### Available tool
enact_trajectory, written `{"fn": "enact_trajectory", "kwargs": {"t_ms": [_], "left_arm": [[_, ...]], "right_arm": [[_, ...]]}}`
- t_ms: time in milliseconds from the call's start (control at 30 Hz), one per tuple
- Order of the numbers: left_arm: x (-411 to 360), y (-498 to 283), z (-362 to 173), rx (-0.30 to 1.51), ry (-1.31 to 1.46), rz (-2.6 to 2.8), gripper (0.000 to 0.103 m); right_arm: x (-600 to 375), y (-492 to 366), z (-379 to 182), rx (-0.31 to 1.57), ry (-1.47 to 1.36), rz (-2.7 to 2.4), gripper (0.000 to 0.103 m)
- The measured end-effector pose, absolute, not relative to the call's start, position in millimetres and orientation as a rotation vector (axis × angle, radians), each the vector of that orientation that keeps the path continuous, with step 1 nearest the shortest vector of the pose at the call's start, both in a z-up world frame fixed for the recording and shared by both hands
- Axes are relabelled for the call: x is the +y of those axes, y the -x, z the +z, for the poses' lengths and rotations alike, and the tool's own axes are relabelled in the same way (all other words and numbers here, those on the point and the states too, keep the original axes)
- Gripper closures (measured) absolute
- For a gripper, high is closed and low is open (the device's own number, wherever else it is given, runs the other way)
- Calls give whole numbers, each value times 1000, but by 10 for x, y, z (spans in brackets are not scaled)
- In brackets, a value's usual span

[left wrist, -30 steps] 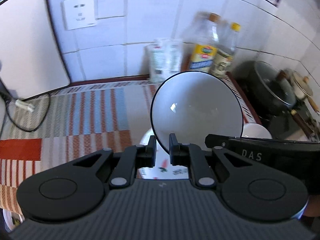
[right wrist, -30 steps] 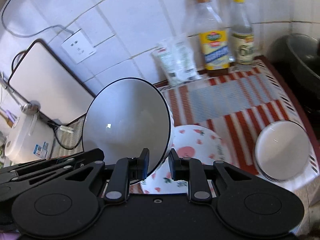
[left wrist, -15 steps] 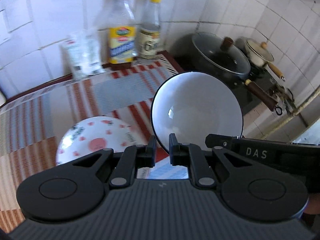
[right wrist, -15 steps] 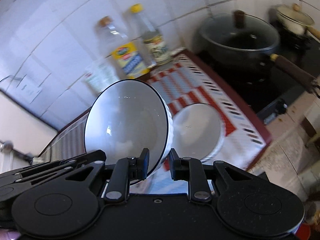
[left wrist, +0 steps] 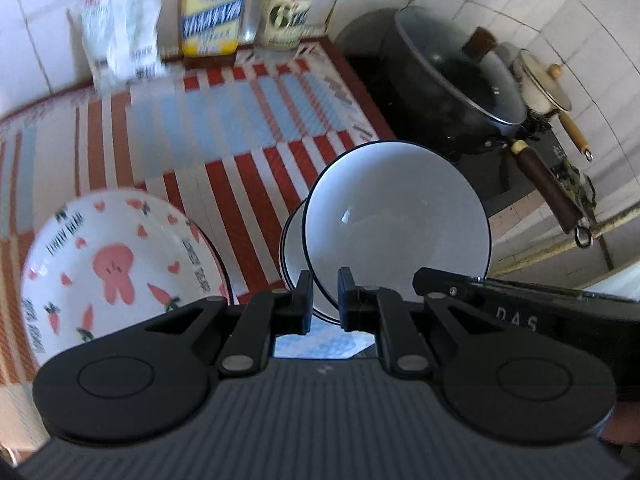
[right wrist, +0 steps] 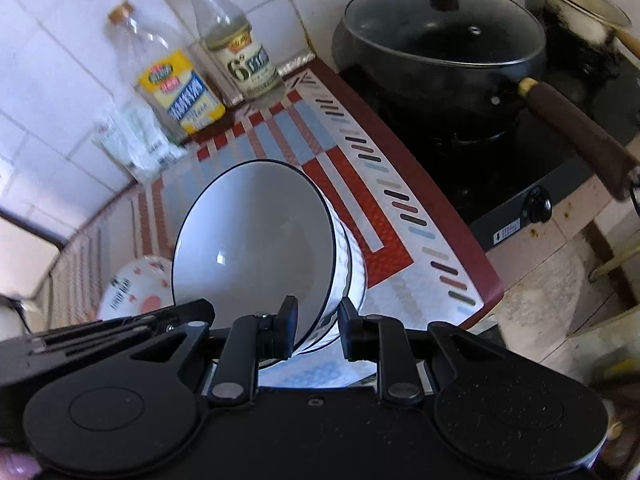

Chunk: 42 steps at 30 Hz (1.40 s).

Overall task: Organize plates and bowls
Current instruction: 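Carry the white bowl over the two nested bowls with the right gripper, then lower the bowl into the nested bowls and open the right gripper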

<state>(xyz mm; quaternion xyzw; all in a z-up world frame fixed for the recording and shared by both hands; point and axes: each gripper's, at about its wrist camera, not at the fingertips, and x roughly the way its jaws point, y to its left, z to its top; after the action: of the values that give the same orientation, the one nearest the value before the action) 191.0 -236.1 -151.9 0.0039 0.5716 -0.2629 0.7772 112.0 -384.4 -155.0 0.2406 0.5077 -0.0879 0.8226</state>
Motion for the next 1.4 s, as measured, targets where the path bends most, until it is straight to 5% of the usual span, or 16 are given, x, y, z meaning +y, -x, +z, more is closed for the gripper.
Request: {"fn": "enact_trajectory", "kwargs": {"t_ms": [467,1000,1400], "left_arm": [[-2429,-1996,-1819,1343,31,-514,92],[-2467,-1983,-1861,1304,-6,-436,92],[-2229,-1740,-1563,1213,119,-403,78]], "right_arm": [[-3790,-1296,-1706,1144,-333,-175,76],[-3770,-1047,-1762,968,-215,-74,74],[-3978,-544,-1572,806,-225,153,57]]}}
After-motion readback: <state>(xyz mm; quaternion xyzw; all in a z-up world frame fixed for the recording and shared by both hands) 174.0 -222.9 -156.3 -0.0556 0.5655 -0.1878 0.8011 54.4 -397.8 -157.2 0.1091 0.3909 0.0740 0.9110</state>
